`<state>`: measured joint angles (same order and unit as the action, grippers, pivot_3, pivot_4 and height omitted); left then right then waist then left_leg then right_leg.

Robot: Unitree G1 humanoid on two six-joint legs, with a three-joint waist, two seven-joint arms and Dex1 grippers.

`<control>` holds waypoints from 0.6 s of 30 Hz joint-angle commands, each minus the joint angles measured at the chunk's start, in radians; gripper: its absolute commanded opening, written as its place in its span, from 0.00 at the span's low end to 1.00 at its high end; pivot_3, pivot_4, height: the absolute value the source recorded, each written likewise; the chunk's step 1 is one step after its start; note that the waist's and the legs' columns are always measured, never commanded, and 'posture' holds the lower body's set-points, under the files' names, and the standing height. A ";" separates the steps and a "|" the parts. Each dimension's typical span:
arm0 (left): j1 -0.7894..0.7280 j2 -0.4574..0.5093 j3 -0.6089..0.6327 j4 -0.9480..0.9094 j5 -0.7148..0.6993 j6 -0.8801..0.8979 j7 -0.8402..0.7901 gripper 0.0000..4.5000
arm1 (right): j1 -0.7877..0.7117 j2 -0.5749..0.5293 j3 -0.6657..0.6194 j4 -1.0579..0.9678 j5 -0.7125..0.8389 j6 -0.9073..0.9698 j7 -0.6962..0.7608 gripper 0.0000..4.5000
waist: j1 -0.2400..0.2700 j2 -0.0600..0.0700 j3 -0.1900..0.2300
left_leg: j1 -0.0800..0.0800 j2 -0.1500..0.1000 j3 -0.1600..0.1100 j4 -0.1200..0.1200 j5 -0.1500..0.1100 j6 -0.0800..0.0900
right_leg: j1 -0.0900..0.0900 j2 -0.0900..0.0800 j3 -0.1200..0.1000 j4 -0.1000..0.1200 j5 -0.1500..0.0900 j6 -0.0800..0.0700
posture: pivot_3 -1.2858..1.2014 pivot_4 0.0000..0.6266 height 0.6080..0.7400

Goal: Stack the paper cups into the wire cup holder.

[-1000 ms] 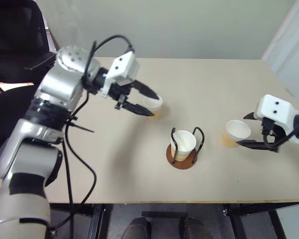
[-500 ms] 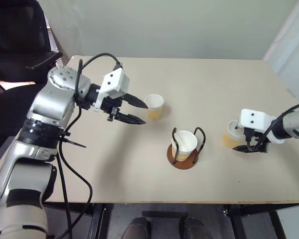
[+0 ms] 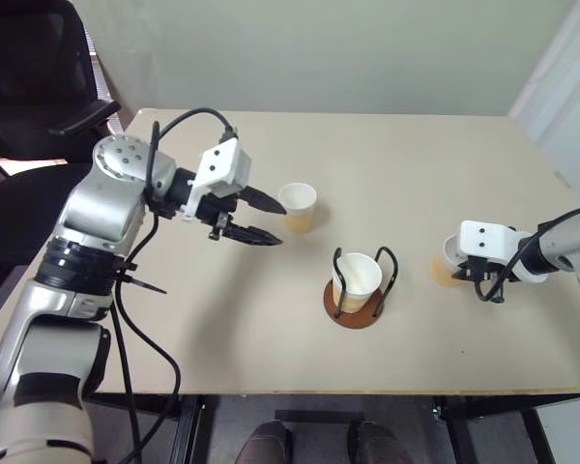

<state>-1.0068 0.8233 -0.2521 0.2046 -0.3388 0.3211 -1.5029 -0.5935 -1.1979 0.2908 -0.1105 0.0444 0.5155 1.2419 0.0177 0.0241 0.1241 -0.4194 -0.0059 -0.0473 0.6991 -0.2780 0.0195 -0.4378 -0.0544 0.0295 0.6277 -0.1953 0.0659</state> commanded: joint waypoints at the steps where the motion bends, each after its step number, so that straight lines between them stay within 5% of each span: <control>1: 0.002 0.011 0.048 -0.035 0.002 0.009 0.002 0.61 | -0.004 -0.035 -0.079 -0.030 0.013 -0.002 0.027 0.01 | 0.000 0.000 0.000 | 0.000 0.000 0.000 0.000 0.000 0.000 | 0.000 0.000 0.000 0.000 0.000 0.000 | 0.52 0.24 1.00; 7: 0.023 0.049 0.051 -0.057 -0.010 0.023 -0.052 0.61 | -0.228 -0.086 -0.206 -0.200 0.272 0.198 0.226 0.01 | -0.007 0.001 0.001 | 0.000 0.000 0.003 -0.002 0.000 0.000 | -0.002 0.000 0.001 0.001 -0.001 -0.002 | 0.52 0.24 1.00; 18: 0.018 0.014 0.043 -0.047 0.011 0.013 -0.059 0.61 | -0.590 0.056 -0.016 -0.285 0.333 0.325 0.314 0.01 | -0.013 -0.002 -0.001 | 0.000 0.001 -0.002 -0.001 0.000 -0.001 | -0.001 0.002 -0.001 0.001 -0.004 -0.007 | 0.52 0.24 1.00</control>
<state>-0.9726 0.8359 -0.2347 0.1708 -0.3299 0.3437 -1.5611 -1.1619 -1.1480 0.2617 -0.3802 0.3860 0.8388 1.5562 0.0048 0.0223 0.1236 -0.4191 -0.0048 -0.0495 0.6979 -0.2776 0.0183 -0.4392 -0.0528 0.0283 0.6292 -0.1989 0.0592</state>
